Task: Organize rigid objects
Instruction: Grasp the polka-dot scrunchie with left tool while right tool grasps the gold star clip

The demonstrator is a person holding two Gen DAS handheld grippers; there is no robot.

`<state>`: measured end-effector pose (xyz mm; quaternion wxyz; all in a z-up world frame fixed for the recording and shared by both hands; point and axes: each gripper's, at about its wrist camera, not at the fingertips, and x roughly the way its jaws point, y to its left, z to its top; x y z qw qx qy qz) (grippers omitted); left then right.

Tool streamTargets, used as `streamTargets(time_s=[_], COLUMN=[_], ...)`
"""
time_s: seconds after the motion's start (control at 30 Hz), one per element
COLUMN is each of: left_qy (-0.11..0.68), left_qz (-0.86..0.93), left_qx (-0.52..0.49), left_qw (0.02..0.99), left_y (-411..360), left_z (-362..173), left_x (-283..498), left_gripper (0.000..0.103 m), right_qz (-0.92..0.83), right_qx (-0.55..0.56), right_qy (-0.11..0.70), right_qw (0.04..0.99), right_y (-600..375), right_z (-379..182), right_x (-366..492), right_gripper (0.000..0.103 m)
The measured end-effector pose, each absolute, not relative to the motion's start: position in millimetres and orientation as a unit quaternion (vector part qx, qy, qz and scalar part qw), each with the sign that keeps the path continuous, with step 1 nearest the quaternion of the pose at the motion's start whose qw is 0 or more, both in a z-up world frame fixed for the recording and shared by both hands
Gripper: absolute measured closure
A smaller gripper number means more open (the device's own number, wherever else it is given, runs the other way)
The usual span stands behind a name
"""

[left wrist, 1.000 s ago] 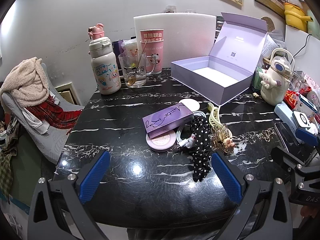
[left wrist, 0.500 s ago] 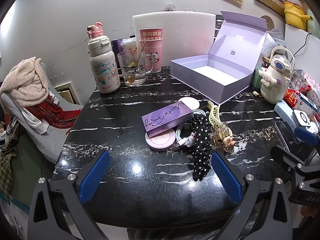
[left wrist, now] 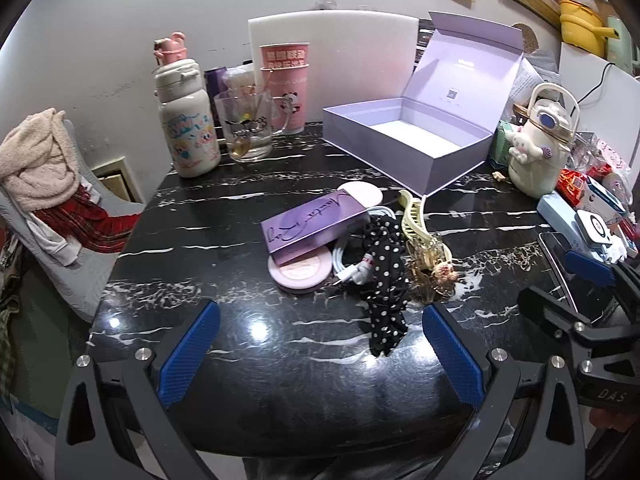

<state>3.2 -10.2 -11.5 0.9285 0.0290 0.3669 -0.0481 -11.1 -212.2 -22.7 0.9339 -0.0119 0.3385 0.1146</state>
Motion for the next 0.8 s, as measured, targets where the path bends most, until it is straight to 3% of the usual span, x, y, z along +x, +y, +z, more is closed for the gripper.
streamTargets(time_s=[0.03, 0.17, 0.23, 0.3, 0.43, 0.67, 0.8], left_qy=[0.367, 0.381, 0.391, 0.400, 0.418, 0.458, 0.463], left_qz=[-0.051, -0.061, -0.075, -0.083, -0.107, -0.120, -0.141], left_qx=[0.028, 0.033, 0.028, 0.026, 0.007, -0.007, -0.014], left_qw=[0.928, 0.922, 0.917, 0.912, 0.902, 0.881, 0.875], left_y=[-12, -18, -23, -28, -32, -35, -34], left_z=[-13, -21, -27, -31, -38, -55, -55], left_x=[5, 14, 20, 24, 34, 47, 48], left_gripper=[0.001, 0.019, 0.022, 0.033, 0.035, 0.078, 0.086], right_qz=[0.116, 0.122, 0.125, 0.128, 0.133, 0.147, 0.166], right_qx=[-0.011, -0.005, 0.000, 0.003, 0.008, 0.016, 0.018], right_qy=[0.341, 0.348, 0.350, 0.352, 0.359, 0.371, 0.380], right_qw=[0.933, 0.929, 0.929, 0.927, 0.924, 0.917, 0.910], right_y=[-212, -215, -218, -221, -224, -226, -221], right_z=[-24, -27, -28, -29, -32, -39, -43], right_x=[-10, -3, 0, 4, 14, 28, 35], right_gripper=[0.010, 0.011, 0.011, 0.012, 0.012, 0.012, 0.012])
